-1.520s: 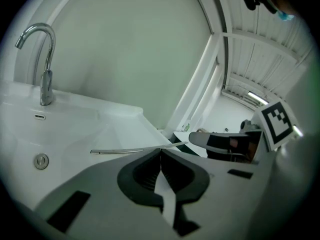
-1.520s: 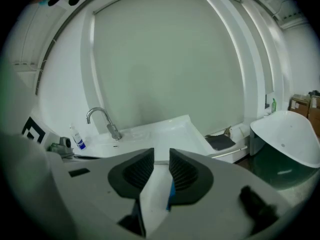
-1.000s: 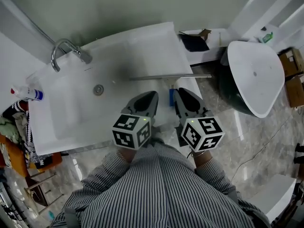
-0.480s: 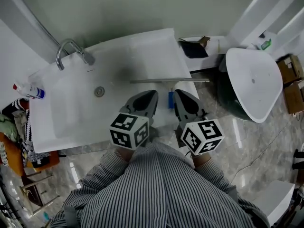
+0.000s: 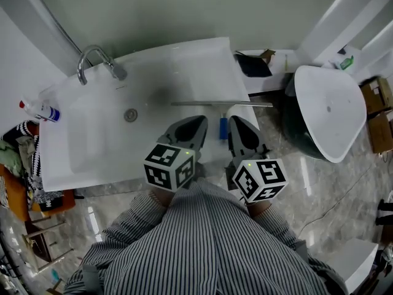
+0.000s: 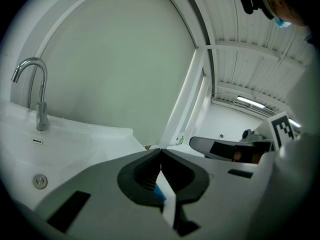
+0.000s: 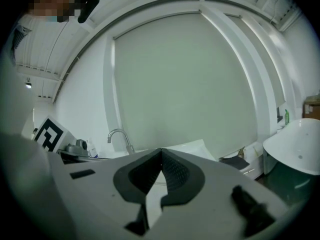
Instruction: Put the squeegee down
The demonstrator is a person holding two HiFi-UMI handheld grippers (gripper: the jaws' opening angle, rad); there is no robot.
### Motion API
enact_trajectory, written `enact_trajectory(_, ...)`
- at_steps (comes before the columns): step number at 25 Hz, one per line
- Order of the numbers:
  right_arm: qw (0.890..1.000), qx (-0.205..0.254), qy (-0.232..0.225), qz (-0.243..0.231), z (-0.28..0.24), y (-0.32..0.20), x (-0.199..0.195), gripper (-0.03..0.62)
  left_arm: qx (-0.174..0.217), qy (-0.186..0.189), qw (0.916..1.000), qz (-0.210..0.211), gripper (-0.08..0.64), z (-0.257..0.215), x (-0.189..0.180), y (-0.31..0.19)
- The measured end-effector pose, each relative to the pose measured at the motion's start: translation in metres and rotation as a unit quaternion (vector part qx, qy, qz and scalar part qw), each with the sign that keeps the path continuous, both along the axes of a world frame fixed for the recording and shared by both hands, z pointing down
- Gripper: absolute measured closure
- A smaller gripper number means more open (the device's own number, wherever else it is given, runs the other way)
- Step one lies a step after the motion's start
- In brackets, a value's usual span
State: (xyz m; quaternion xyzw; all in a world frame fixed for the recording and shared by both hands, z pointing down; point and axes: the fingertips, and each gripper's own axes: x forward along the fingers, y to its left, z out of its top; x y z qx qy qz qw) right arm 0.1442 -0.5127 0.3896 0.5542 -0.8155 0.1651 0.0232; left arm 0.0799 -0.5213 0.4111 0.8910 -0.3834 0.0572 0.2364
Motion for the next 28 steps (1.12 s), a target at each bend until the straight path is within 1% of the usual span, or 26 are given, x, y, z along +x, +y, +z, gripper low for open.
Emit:
enact_trajectory(3,1.0,0.005,0.003,0.009,0.0,0.001,0.002,0.577,-0.003,0.0,1.0,0.004,0.548,0.002,0.002,0.001)
enact_trajectory(7,1.0,0.004,0.008,0.006,0.0,0.001,0.0,0.577,-0.003,-0.001,1.0,0.007,0.548,0.003,0.003,0.003)
enact_trajectory(15,1.0,0.012,0.025,-0.001,-0.002,0.003,-0.004,0.577,0.003,0.001,1.0,-0.008,0.548,0.002,-0.007,0.002)
enact_trajectory(20,1.0,0.006,0.026,-0.007,0.001,0.004,-0.008,0.577,0.003,-0.002,1.0,0.0,0.548,0.003,-0.002,0.006)
enact_trajectory(25,0.999,0.013,0.031,0.005,-0.001,0.006,-0.006,0.577,-0.004,-0.002,0.9999,0.014,0.548,0.006,0.002,0.011)
enact_trajectory(28,0.999,0.008,0.033,0.006,0.001,0.008,-0.006,0.577,-0.012,0.0,0.9998,0.015,0.548,0.009,0.001,0.013)
